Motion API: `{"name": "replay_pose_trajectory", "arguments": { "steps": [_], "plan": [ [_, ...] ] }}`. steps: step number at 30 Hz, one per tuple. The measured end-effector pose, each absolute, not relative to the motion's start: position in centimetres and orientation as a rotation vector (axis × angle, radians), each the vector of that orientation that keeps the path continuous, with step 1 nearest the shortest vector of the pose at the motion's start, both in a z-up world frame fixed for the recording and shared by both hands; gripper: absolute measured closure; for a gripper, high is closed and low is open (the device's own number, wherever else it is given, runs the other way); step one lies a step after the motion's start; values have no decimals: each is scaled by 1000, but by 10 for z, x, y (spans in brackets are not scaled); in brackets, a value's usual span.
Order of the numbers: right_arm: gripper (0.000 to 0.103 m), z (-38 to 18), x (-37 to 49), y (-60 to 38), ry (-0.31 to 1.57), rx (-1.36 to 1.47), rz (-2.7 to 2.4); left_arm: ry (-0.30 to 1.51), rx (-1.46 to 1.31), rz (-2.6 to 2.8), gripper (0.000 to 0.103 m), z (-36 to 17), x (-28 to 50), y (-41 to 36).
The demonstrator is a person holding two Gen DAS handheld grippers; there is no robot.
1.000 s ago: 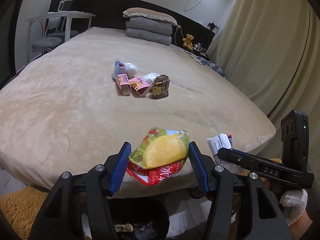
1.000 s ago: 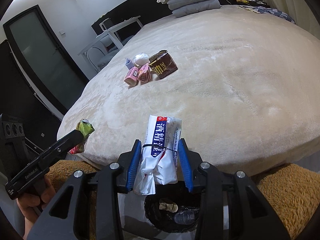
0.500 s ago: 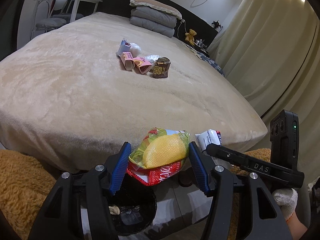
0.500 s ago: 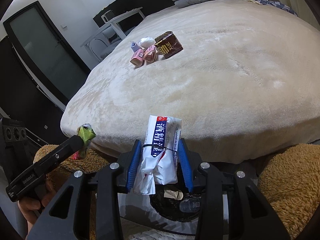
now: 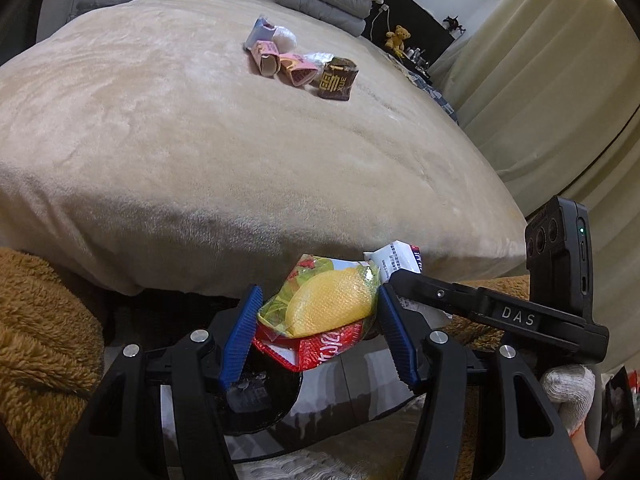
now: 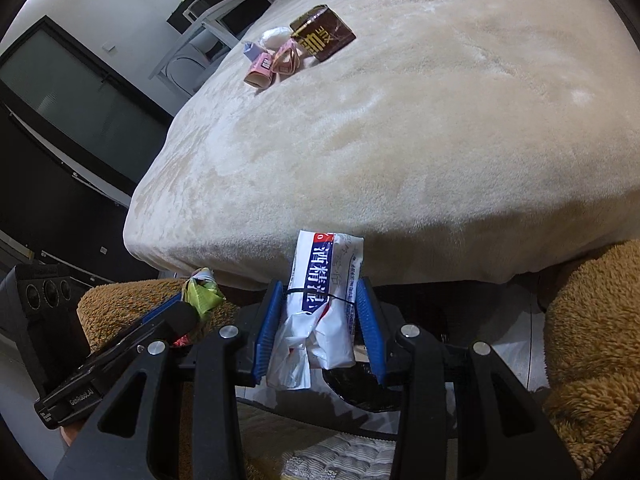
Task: Collect trash
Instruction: 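Carry the packet and wrapper down over the black trash bin, then open both tools to drop the packet and wrapper into the bin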
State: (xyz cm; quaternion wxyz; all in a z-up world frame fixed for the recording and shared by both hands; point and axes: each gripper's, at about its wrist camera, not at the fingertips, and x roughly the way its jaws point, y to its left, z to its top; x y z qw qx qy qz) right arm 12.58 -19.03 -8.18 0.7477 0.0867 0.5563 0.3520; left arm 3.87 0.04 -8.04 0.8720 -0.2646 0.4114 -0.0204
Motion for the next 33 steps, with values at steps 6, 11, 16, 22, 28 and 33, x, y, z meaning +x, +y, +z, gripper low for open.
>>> {"name": "replay_pose_trajectory", "arguments": {
  "steps": [6, 11, 16, 22, 28, 33],
  "plan": [
    [63, -109, 131, -188, 1369, 191, 710, 959, -553, 12, 46, -99, 44, 0],
    [63, -127, 131, -187, 1455, 178, 666, 1016, -558, 29, 46, -110, 47, 0],
    [63, -131, 130, -189, 1468, 168, 651, 1029, -558, 41, 46, -113, 49, 0],
    [62, -130, 131, -188, 1459, 187, 660, 1024, -556, 46, 45, -112, 47, 1],
    [54, -128, 135, -189, 1447, 224, 674, 987, -571, 53, 38, -105, 44, 6],
    [47, -127, 138, -190, 1440, 246, 671, 948, -566, 64, 35, -98, 41, 9]
  ]
}}
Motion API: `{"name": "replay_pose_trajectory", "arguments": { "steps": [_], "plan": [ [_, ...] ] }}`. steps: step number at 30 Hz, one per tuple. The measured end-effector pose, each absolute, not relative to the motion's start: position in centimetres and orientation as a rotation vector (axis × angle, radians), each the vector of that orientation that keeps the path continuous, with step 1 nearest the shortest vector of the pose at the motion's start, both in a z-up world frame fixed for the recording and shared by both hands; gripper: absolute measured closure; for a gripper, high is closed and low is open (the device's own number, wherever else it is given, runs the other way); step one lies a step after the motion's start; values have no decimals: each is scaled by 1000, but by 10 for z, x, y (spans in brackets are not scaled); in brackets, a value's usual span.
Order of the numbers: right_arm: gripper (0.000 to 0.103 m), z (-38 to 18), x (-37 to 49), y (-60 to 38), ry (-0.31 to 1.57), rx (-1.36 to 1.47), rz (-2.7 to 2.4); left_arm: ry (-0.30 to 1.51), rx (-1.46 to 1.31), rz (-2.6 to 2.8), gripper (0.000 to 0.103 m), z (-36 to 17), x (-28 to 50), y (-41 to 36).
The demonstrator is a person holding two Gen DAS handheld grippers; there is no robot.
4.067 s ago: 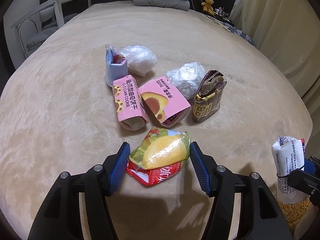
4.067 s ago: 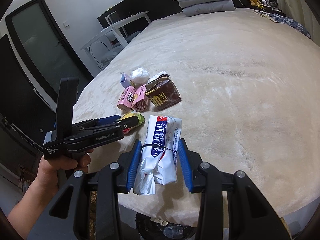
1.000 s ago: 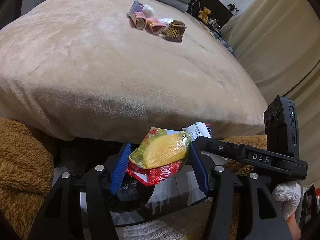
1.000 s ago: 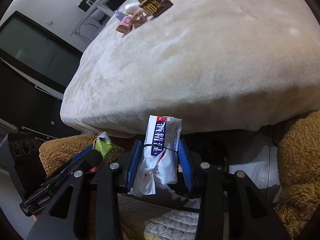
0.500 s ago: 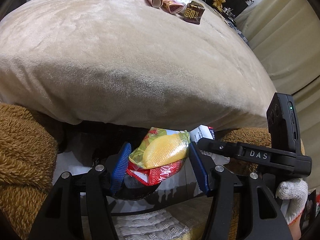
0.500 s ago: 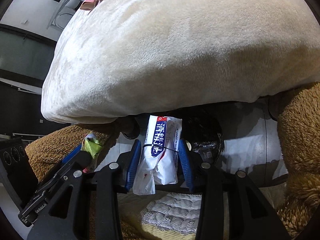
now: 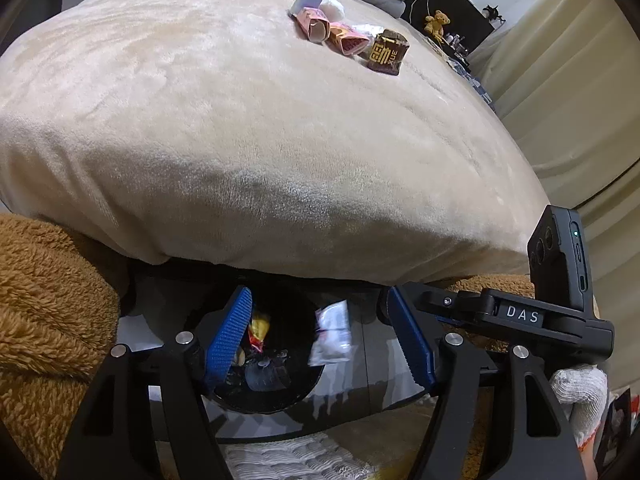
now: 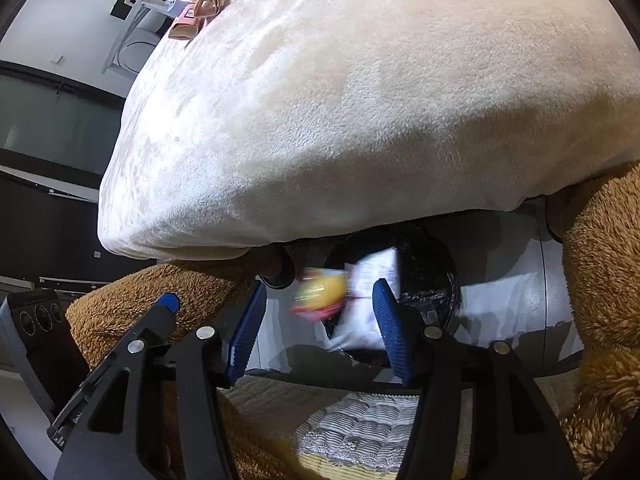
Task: Collect trash
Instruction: 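Open both tools to drop the packet and wrapper into the bin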
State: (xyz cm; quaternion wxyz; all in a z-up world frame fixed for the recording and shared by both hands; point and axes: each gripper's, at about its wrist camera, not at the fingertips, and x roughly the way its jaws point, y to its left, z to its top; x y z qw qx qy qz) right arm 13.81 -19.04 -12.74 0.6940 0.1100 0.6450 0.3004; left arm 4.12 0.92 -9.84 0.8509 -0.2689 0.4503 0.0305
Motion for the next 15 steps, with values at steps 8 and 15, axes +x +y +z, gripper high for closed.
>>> {"name": "replay_pose_trajectory", "arguments": {
  "steps": [8, 15],
  "plan": [
    [47, -108, 135, -191, 1345, 199, 676, 917, -534, 59, 35, -90, 39, 8],
    [47, -76, 128, -193, 1193, 152, 736, 852, -470, 47, 35, -73, 40, 7]
  ]
}}
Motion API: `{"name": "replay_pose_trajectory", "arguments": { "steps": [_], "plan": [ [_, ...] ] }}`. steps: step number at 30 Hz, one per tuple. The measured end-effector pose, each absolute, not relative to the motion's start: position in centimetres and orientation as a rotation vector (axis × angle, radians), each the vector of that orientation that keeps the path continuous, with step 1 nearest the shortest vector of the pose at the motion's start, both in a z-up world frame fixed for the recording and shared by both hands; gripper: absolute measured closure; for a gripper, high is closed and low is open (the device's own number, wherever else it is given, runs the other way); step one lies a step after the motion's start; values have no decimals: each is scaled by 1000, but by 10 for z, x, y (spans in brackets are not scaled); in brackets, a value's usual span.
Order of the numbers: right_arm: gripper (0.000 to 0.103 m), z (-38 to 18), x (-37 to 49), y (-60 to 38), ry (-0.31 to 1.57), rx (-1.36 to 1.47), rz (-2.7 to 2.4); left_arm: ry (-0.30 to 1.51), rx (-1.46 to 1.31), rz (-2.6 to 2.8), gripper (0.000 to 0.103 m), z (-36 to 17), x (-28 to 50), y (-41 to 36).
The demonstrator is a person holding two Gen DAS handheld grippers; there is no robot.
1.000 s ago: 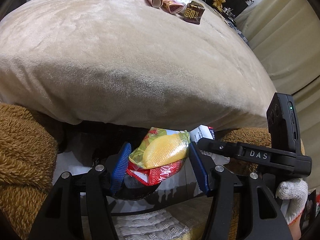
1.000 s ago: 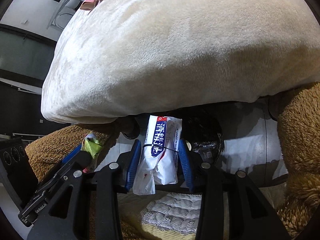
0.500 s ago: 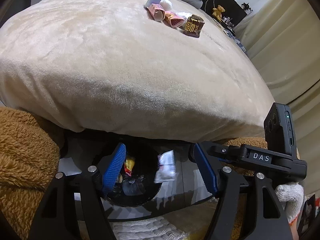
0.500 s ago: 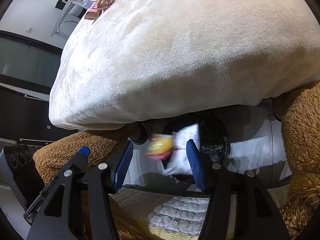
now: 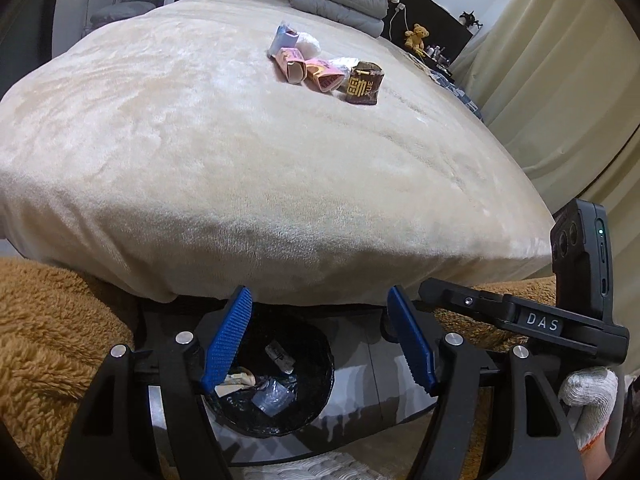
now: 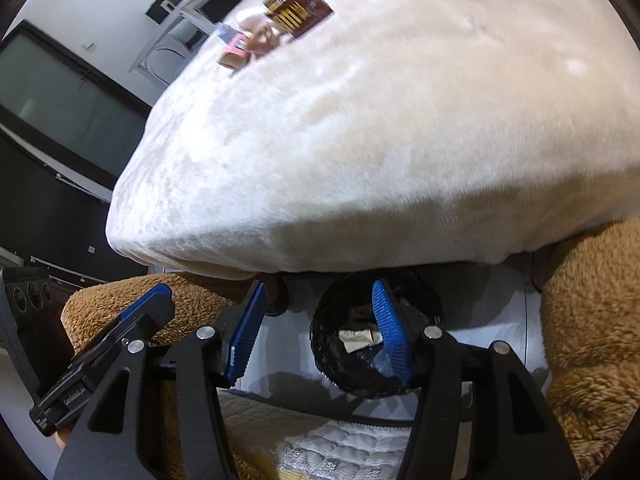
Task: Collect trash
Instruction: 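Open both tools to drop the packet and wrapper into the bin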
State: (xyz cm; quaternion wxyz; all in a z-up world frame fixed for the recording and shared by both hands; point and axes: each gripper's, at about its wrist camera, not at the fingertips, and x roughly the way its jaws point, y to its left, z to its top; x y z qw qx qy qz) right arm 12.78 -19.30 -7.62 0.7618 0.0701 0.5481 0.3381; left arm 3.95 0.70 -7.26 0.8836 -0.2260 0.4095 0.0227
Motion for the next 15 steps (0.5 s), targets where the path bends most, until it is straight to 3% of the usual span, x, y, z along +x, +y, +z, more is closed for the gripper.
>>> {"name": "replay_pose_trajectory", "arguments": {
  "steps": [8, 15],
  "plan": [
    [47, -33, 128, -192, 955, 29, 742, 762, -317, 15, 35, -39, 52, 6],
    [47, -13, 154, -177, 890, -32, 729, 732, -288, 1, 35, -22, 76, 25]
  ]
}}
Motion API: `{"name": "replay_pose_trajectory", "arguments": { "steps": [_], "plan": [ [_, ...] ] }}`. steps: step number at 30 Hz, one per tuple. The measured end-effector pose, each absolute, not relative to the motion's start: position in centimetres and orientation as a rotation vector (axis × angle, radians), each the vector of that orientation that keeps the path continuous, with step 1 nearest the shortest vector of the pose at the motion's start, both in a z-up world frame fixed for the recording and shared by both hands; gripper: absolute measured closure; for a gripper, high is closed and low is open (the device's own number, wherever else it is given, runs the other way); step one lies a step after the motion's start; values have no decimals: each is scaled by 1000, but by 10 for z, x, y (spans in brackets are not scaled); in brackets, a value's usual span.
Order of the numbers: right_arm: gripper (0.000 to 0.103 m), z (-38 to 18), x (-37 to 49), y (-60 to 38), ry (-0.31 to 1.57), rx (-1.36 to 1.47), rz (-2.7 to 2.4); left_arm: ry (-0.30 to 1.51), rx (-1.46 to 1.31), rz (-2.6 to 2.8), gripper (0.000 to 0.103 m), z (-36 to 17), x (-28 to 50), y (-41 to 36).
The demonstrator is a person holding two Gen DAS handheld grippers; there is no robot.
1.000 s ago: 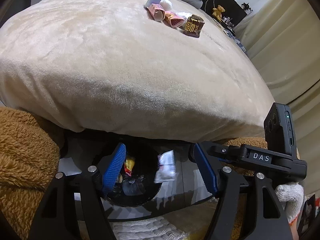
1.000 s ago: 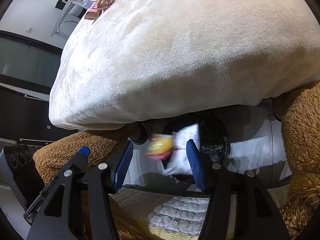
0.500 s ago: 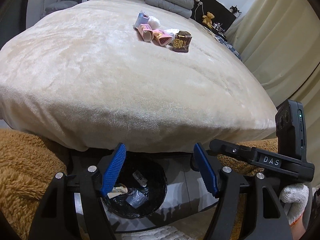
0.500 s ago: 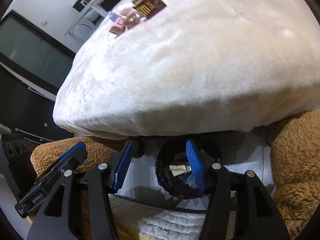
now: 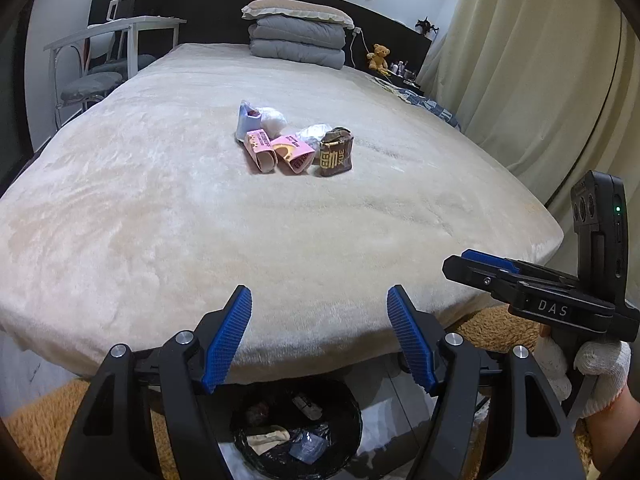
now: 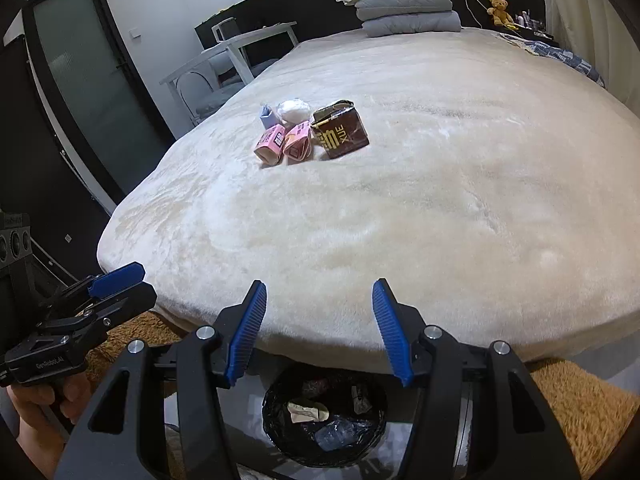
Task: Collect trash
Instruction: 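Open both tools to drop the packet and wrapper into the bin, then move both tools back over the bed toward the pink box and brown bag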
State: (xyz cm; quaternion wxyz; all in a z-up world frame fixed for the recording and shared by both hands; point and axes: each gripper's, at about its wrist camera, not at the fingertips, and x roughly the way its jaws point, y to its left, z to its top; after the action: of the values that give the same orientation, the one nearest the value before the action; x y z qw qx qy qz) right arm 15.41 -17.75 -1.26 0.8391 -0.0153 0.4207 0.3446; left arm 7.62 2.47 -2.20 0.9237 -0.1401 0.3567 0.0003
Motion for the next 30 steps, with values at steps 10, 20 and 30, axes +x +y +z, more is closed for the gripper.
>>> {"name": "replay_pose_trajectory", "arguments": {
  "steps": [10, 20, 30],
  "plan": [
    [47, 10, 182, -142, 726, -187, 711, 748, -392, -7, 35, -15, 129, 73],
    [36, 10, 239, -117, 756, -193, 711, 785, -539, -41, 36, -19, 185, 110],
    [36, -8, 284, -86, 808, -242, 712, 840, -607, -37, 36, -35, 242, 138]
  ]
}}
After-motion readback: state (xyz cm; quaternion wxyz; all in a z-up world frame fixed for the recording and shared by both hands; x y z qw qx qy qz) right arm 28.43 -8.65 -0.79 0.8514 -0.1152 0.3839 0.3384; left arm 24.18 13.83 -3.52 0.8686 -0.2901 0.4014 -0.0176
